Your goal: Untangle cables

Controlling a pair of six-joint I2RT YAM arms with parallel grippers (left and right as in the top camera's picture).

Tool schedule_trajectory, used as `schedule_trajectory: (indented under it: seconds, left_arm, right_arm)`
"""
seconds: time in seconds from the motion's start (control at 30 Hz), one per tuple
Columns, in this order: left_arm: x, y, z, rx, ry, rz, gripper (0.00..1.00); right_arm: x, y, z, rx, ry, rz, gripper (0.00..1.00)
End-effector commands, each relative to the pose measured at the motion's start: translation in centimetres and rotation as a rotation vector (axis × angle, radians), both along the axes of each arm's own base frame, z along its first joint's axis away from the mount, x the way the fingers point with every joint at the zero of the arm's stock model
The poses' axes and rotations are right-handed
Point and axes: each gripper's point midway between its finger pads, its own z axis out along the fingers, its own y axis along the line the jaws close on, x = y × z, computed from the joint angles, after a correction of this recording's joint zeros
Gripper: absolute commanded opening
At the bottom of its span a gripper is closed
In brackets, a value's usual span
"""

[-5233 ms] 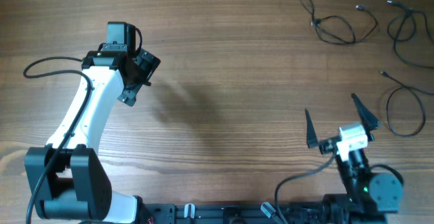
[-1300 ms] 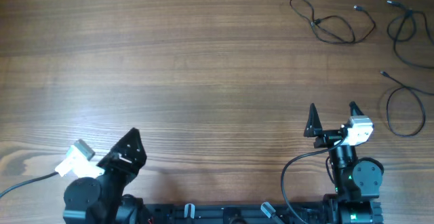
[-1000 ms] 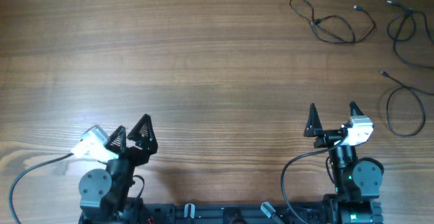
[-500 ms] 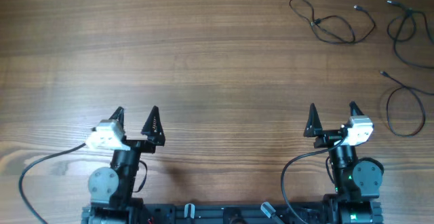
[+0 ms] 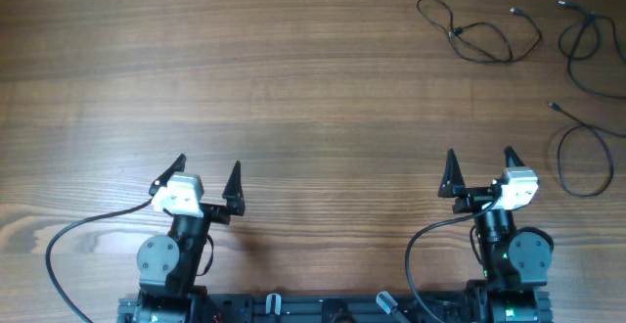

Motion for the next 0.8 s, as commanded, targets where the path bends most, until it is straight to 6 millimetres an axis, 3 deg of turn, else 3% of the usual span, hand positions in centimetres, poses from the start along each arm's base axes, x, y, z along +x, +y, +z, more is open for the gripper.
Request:
schedule_trajectory:
  seconds: [0.0, 0.77]
  left_arm:
    - [-0.12, -0.65, -0.21, 0.075, -0.019, -0.042, 1.0]
    - [-0.03, -0.28, -0.17, 0.076, -0.02, -0.02, 1.0]
  right_arm:
    - [-0.05, -0.21, 0.23, 0.018, -0.011, -0.014, 1.0]
    - [-0.05, -0.21, 0.23, 0.018, -0.011, -0.014, 1.0]
